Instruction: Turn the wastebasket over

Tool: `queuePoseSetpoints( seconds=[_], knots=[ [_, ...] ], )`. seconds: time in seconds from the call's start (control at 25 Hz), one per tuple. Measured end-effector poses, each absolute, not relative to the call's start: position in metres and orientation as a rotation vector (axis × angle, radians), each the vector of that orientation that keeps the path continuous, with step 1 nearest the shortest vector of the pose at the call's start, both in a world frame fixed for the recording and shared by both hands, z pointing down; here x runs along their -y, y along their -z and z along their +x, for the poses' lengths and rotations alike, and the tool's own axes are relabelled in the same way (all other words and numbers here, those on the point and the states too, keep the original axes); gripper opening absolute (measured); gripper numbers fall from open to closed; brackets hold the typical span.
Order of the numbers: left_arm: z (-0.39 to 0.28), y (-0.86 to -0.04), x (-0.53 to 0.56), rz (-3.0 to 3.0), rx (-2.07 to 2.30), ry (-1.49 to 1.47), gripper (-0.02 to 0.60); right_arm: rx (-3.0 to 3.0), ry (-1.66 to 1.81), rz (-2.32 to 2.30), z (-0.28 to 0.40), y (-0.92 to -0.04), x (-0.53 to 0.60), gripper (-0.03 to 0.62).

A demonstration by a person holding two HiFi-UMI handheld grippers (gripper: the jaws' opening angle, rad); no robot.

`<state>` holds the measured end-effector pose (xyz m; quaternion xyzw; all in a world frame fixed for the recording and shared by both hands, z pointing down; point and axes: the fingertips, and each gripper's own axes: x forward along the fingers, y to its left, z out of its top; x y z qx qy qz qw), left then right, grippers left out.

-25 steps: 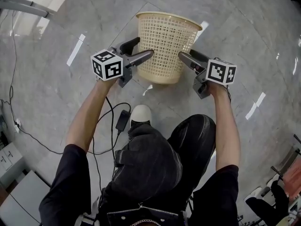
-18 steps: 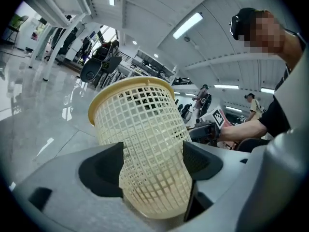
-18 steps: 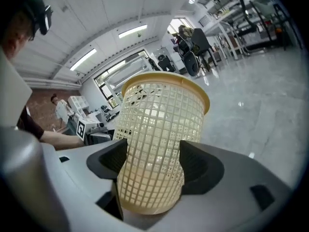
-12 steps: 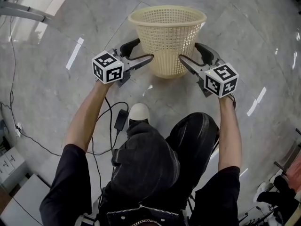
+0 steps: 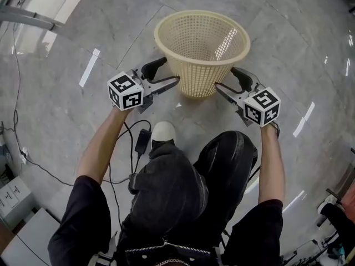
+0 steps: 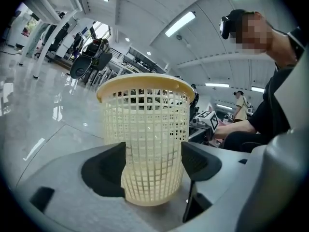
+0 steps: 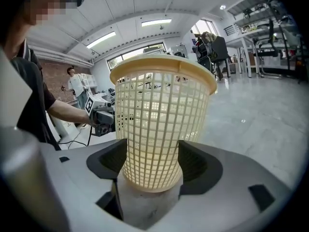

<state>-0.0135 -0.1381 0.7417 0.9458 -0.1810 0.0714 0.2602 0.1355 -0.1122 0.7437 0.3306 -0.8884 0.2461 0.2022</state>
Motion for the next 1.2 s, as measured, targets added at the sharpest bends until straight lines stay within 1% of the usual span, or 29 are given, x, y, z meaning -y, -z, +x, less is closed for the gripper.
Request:
queuePoseSetpoints(
  seconds=[0.2, 0.32, 0.48, 0.68, 0.88, 1.04, 1.2],
  knots=[
    [-0.013, -0.743, 0.129, 2.564, 0.484, -0.213, 0.354, 2.497, -0.816, 0.835, 0.137, -0.743, 0.092, 0.333],
    [-0.011, -0.747, 0.121, 2.559, 0.456, -0.238, 0.354, 2.531, -0.950, 0.785, 0.144, -0.735, 0.077, 0.333],
    [-0.001, -0.753, 0.106, 2.556, 0.398, -0.262, 0.354, 2.672, -1.142, 0.907, 0.174, -0.700, 0.078, 0.333],
    [0.008, -0.766, 0.098, 2.545, 0.376, -0.295, 0.354, 2.650, -1.085, 0.906, 0.184, -0.698, 0.071, 0.333],
    [0.010, -0.776, 0.093, 2.535, 0.348, -0.331, 0.354, 2.691, -1.097, 0.849, 0.187, -0.675, 0.057, 0.333],
    [0.010, -0.783, 0.089, 2.520, 0.338, -0.347, 0.353, 2.699, -1.085, 1.002, 0.202, -0.666, 0.074, 0.333],
    [0.014, -0.795, 0.079, 2.540, 0.298, -0.438, 0.354, 2.578, -0.976, 1.226, 0.225, -0.668, 0.102, 0.333]
  ],
)
